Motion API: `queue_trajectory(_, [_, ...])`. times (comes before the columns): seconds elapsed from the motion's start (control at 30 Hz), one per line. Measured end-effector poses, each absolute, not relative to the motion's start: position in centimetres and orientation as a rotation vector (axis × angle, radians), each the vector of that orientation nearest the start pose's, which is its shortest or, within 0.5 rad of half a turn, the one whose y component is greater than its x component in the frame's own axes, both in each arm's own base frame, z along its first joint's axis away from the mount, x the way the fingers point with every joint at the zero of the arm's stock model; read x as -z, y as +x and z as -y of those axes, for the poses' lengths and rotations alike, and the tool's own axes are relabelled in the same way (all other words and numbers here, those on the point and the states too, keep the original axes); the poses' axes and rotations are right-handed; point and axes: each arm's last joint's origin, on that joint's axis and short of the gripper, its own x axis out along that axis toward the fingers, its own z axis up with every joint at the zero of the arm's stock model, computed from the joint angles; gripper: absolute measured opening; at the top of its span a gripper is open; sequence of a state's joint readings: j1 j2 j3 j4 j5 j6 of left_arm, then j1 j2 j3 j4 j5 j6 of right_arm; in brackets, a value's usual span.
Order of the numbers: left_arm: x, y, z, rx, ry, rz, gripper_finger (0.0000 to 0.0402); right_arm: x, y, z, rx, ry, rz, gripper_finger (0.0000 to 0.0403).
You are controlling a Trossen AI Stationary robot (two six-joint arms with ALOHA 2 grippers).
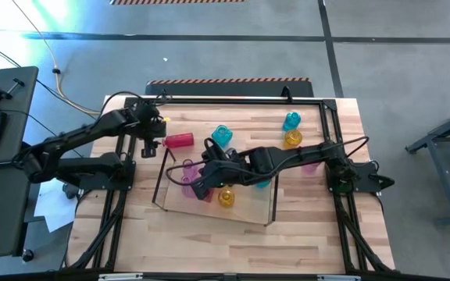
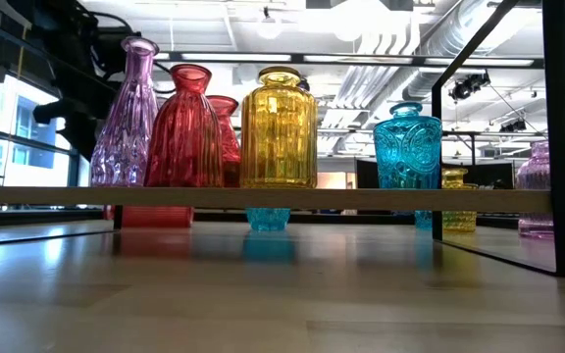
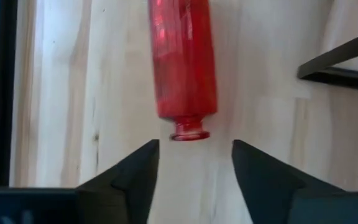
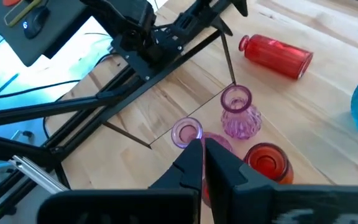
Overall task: Sort vases onto shelf
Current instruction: Put the red vase on the shelf aligned with the other red vases
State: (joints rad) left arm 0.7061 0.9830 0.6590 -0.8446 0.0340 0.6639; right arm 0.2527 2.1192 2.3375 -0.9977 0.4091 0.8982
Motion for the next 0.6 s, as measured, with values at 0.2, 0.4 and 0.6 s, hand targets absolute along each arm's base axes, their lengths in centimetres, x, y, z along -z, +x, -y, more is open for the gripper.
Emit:
queue_trajectory(0.2, [-20.6, 13.2, -11.3, -0.174, 0.138, -1.236, 0.0245, -37.4, 44.0, -9.7, 0.445, 0.594, -0.621, 0.0])
queue_trajectory(0.4, [-19.3, 13.9, -11.8, -0.148, 0.068, -1.283, 0.025, -37.4, 44.1, -9.5, 0.427, 0.578, -0.635, 0.0])
queue_trajectory(0.6, [-18.3, 14.5, -12.2, -0.12, 0.029, -1.302, 0.025, -37.4, 44.1, -9.5, 0.42, 0.561, -0.639, 0.0])
